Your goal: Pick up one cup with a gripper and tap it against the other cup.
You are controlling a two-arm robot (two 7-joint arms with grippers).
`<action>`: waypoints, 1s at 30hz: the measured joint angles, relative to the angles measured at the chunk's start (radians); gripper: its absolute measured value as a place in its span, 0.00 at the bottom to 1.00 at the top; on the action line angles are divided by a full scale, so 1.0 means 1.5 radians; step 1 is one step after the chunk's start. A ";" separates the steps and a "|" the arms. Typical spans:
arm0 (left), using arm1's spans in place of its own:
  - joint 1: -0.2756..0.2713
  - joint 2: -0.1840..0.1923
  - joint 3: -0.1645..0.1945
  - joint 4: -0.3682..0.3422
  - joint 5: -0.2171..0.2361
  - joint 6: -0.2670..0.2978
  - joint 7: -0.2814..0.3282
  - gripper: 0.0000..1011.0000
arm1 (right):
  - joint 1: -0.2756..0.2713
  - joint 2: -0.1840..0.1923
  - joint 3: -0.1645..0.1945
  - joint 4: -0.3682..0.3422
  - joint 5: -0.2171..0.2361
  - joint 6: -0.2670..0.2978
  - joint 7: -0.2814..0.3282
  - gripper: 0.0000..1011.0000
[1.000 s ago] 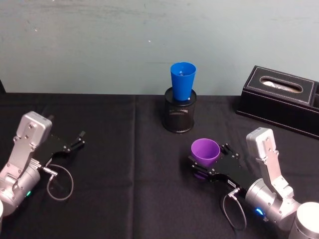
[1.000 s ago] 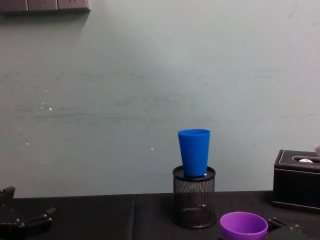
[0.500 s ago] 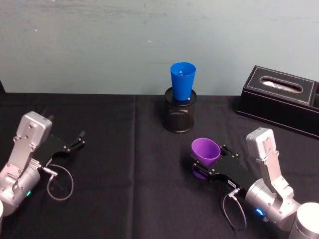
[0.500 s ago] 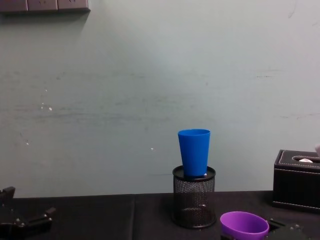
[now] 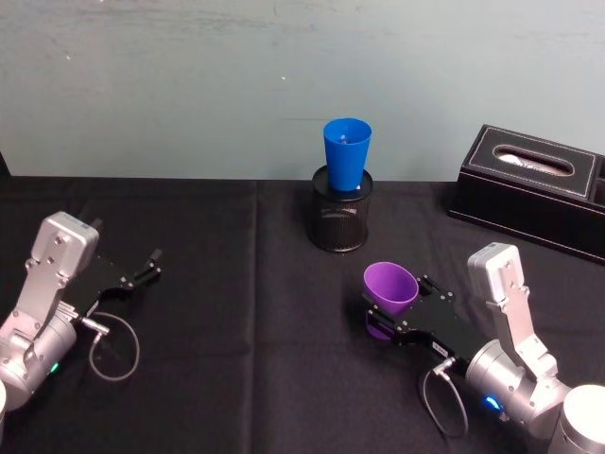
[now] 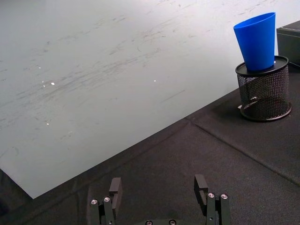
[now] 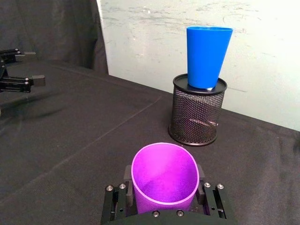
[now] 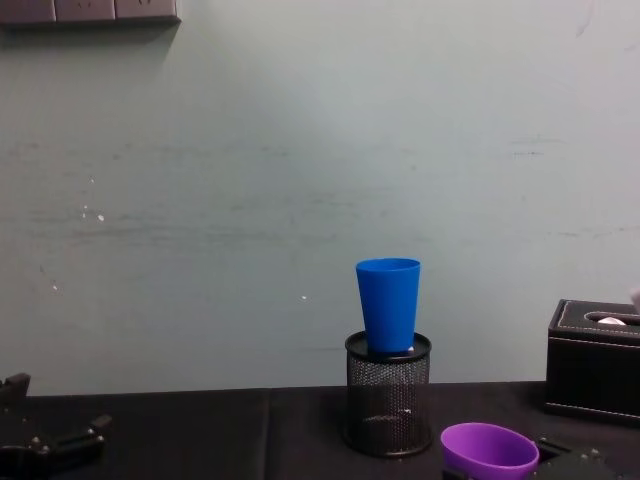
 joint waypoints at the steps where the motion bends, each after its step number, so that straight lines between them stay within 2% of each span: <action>1: 0.000 0.000 0.000 0.000 0.000 0.000 0.000 1.00 | 0.000 0.000 0.000 0.000 0.000 0.000 0.000 0.73; 20: 0.000 0.000 0.000 0.000 0.000 0.000 0.000 1.00 | 0.000 0.000 0.000 0.000 0.000 0.000 0.000 0.73; 30: 0.000 0.000 0.000 0.000 0.000 0.000 0.000 1.00 | -0.007 0.003 0.009 -0.017 -0.009 -0.018 0.005 0.73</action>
